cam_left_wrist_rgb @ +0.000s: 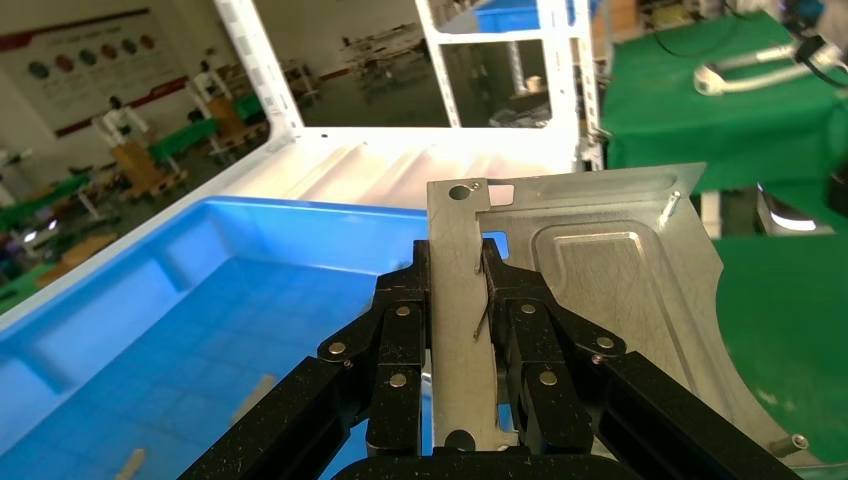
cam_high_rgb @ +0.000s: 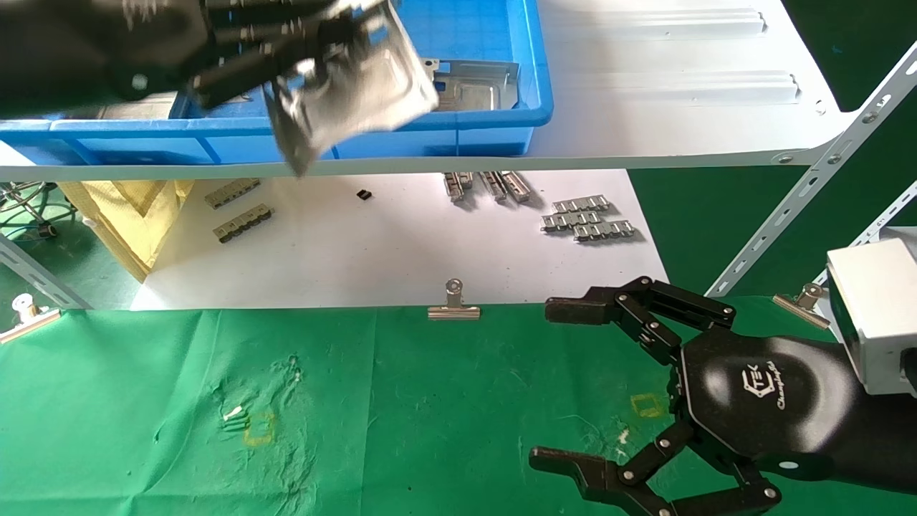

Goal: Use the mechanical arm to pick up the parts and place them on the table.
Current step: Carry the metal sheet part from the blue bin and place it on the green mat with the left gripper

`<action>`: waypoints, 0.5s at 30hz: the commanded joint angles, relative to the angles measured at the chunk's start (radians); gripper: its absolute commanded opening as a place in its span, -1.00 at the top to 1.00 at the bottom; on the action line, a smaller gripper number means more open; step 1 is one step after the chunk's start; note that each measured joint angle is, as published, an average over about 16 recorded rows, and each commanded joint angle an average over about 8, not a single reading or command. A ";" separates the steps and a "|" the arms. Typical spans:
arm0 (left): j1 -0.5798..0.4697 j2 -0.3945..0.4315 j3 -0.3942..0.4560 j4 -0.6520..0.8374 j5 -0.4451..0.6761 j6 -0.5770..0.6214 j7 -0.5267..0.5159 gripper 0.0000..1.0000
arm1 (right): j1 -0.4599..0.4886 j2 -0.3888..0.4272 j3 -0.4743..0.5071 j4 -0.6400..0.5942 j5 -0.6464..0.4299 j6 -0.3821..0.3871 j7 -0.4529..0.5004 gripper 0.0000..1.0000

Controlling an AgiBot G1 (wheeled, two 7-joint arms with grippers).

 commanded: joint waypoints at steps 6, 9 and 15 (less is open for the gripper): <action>0.151 -0.121 0.057 -0.249 -0.136 0.045 0.033 1.00 | 0.000 0.000 0.000 0.000 0.000 0.000 0.000 -1.00; 0.223 -0.195 0.109 -0.369 -0.217 0.042 0.032 1.00 | 0.000 0.000 0.000 0.000 0.000 0.000 0.000 -1.00; 0.316 -0.308 0.222 -0.458 -0.279 0.031 0.105 1.00 | 0.000 0.000 0.000 0.000 0.000 0.000 0.000 -1.00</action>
